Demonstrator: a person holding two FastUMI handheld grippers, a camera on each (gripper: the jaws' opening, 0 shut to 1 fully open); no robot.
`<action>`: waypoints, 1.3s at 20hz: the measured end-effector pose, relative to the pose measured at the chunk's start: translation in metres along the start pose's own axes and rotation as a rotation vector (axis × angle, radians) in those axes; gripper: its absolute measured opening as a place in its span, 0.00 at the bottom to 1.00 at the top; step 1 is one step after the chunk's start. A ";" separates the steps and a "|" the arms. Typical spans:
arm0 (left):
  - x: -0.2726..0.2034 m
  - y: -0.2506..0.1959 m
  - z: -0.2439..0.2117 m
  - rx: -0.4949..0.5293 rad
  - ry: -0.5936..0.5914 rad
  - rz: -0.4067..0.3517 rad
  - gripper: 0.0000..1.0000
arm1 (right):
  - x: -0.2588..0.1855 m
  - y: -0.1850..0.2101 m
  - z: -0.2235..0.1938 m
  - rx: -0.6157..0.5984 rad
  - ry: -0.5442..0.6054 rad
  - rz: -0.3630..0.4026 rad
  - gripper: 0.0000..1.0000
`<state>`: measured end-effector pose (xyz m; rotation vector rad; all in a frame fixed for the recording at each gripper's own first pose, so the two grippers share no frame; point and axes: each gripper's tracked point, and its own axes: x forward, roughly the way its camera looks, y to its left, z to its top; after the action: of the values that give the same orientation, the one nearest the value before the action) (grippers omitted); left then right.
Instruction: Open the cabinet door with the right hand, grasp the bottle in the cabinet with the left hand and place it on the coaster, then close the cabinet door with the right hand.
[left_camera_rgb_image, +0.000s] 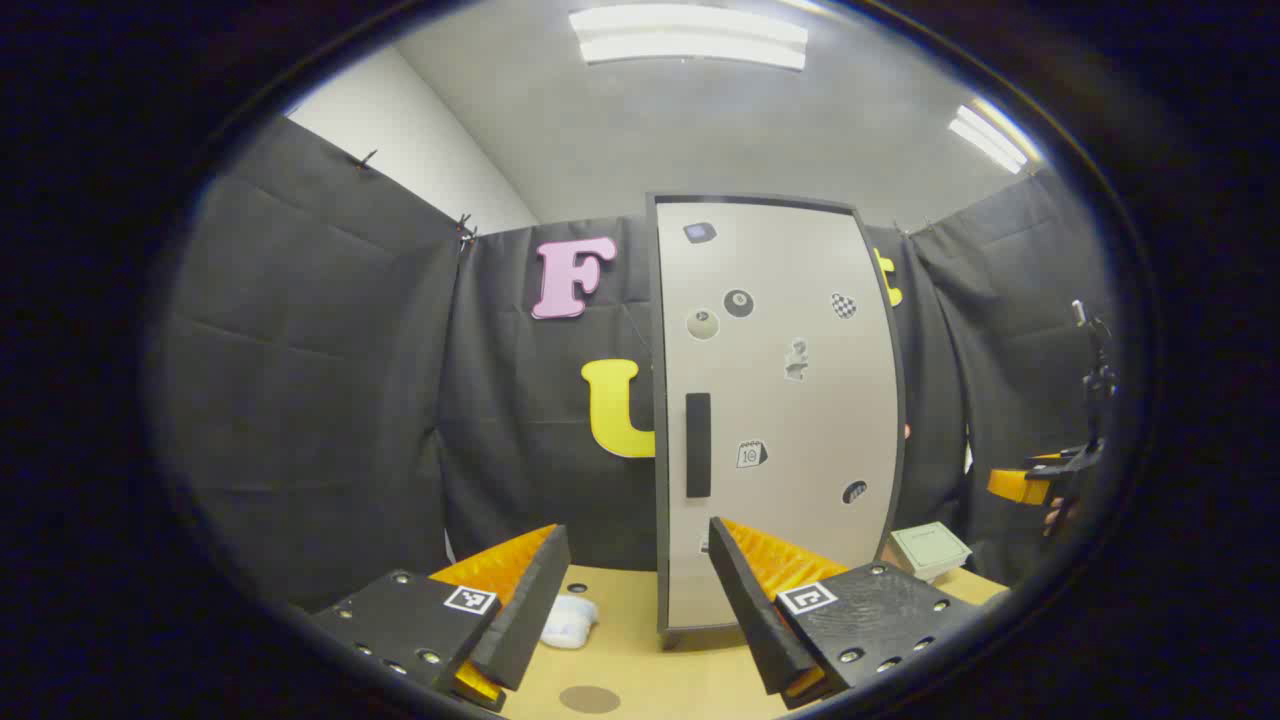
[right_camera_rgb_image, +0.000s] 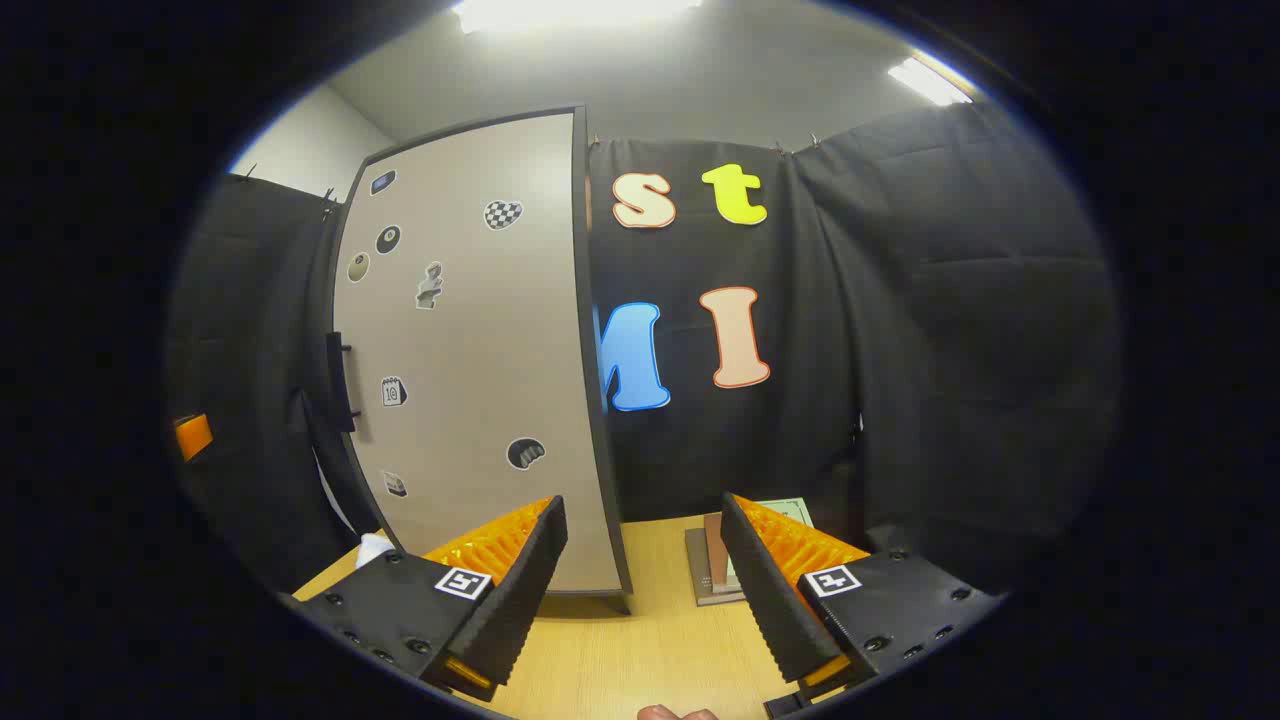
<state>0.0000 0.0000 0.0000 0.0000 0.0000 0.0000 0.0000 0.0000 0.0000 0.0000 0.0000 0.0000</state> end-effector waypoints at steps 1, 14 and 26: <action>0.000 0.002 -0.003 0.006 0.003 -0.005 0.84 | 0.000 0.006 0.000 0.006 0.005 0.000 0.98; 0.019 0.048 -0.040 -0.100 0.042 -0.060 0.86 | -0.011 0.042 0.007 -0.006 -0.040 -0.082 0.98; 0.001 0.084 -0.092 -0.080 0.097 -0.027 0.86 | 0.002 0.111 0.029 -0.022 -0.060 0.002 0.98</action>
<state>0.0006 0.0845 -0.0922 -0.0801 0.0971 -0.0268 0.0021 0.1110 0.0287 -0.0224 -0.0605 0.0018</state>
